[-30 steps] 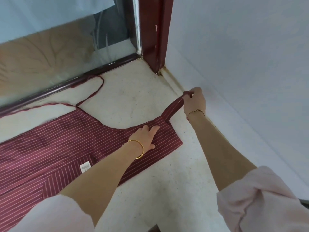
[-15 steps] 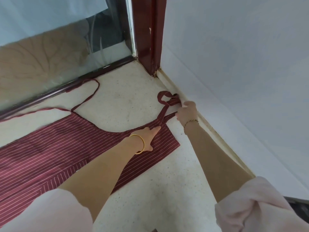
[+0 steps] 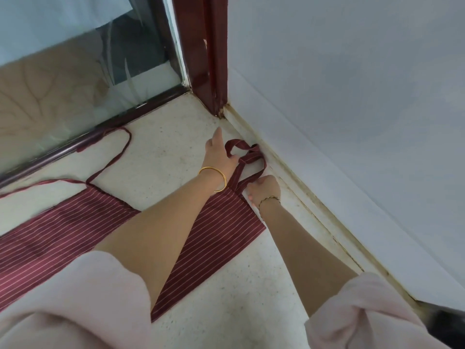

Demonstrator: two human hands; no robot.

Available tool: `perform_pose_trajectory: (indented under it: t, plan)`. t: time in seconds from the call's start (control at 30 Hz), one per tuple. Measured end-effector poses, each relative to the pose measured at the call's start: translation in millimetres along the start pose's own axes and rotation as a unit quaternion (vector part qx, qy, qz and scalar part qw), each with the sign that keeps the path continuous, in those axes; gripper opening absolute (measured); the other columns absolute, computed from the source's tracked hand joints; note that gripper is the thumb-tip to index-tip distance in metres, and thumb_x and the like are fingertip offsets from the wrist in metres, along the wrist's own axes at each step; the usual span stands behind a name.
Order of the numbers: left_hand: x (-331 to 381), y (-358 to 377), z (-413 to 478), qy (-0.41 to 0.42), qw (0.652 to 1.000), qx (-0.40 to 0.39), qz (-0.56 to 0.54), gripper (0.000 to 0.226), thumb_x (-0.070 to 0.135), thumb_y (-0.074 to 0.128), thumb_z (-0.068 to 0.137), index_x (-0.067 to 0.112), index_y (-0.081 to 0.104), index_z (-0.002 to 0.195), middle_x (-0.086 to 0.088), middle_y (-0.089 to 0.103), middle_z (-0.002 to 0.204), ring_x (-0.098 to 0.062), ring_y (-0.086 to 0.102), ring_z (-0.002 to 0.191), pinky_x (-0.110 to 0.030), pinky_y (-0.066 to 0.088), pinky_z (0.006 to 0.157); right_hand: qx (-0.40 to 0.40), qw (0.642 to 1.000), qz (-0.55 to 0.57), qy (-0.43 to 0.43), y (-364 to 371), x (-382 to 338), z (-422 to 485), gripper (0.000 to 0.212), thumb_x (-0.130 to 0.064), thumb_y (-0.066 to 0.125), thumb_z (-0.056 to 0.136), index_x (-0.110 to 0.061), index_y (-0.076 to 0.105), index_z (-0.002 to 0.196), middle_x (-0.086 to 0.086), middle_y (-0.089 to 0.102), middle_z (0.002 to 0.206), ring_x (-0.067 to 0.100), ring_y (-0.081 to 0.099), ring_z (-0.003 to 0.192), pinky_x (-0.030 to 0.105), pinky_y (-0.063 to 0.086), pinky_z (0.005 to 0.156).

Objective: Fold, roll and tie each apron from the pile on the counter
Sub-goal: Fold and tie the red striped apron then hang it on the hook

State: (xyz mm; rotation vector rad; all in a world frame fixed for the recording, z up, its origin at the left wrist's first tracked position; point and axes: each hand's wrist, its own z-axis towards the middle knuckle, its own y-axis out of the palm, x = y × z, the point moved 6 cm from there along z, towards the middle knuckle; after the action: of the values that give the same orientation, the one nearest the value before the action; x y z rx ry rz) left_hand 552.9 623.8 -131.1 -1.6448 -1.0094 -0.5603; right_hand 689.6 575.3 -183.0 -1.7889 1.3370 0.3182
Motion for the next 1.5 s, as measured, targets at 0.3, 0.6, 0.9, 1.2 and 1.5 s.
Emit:
perform_pose_trajectory:
  t: [0.3, 0.6, 0.9, 1.2, 1.5]
  plan:
    - [32, -24, 22, 0.013, 0.988, 0.11, 0.11, 0.022, 0.026, 0.054, 0.091, 0.012, 0.069, 0.099, -0.012, 0.054, 0.106, -0.026, 0.053, 0.096, -0.034, 0.051, 0.077, 0.031, 0.999, -0.029, 0.012, 4, 1, 13, 0.014, -0.015, 0.053, 0.085, -0.013, 0.042, 0.077, 0.002, 0.042, 0.067, 0.013, 0.038, 0.05, 0.023, 0.027, 0.042]
    - [35, -51, -18, -0.14, 0.941, 0.001, -0.309, 0.02, 0.021, 0.056, 0.093, 0.012, 0.069, 0.08, 0.004, 0.066, 0.067, -0.007, 0.057, 0.061, -0.016, 0.045, 0.053, 0.078, 0.996, -0.046, -0.022, -3, 0, -1, 0.004, -0.006, 0.045, 0.089, -0.009, 0.047, 0.089, -0.002, 0.043, 0.068, 0.01, 0.038, 0.057, 0.022, 0.028, 0.047]
    - [68, -73, -39, -0.091, 0.879, -0.036, -0.467, 0.028, 0.034, 0.051, 0.094, 0.022, 0.075, 0.097, 0.01, 0.071, 0.095, -0.01, 0.06, 0.098, -0.03, 0.044, 0.093, 0.061, 0.996, -0.057, -0.018, -1, 1, -5, 0.008, -0.007, 0.053, 0.09, -0.005, 0.054, 0.098, 0.005, 0.056, 0.08, 0.02, 0.054, 0.071, 0.028, 0.046, 0.061]
    - [68, -70, -50, -0.134, 0.833, -0.003, -0.536, 0.013, 0.018, 0.056, 0.093, 0.017, 0.068, 0.096, 0.007, 0.067, 0.073, -0.007, 0.058, 0.069, -0.021, 0.044, 0.061, 0.052, 0.997, -0.049, -0.024, -1, -4, -10, 0.017, -0.004, 0.049, 0.089, -0.005, 0.053, 0.106, 0.005, 0.054, 0.082, 0.019, 0.052, 0.072, 0.028, 0.043, 0.06]
    - [56, -57, -57, -0.181, 0.87, 0.007, -0.458, 0.019, 0.022, 0.059, 0.091, 0.008, 0.063, 0.103, -0.011, 0.07, 0.105, -0.014, 0.063, 0.072, -0.018, 0.045, 0.043, 0.055, 0.953, 0.167, -0.248, -26, -77, -68, 0.032, -0.002, 0.052, 0.079, -0.028, 0.06, 0.096, -0.012, 0.06, 0.103, 0.006, 0.052, 0.1, 0.025, 0.041, 0.087]
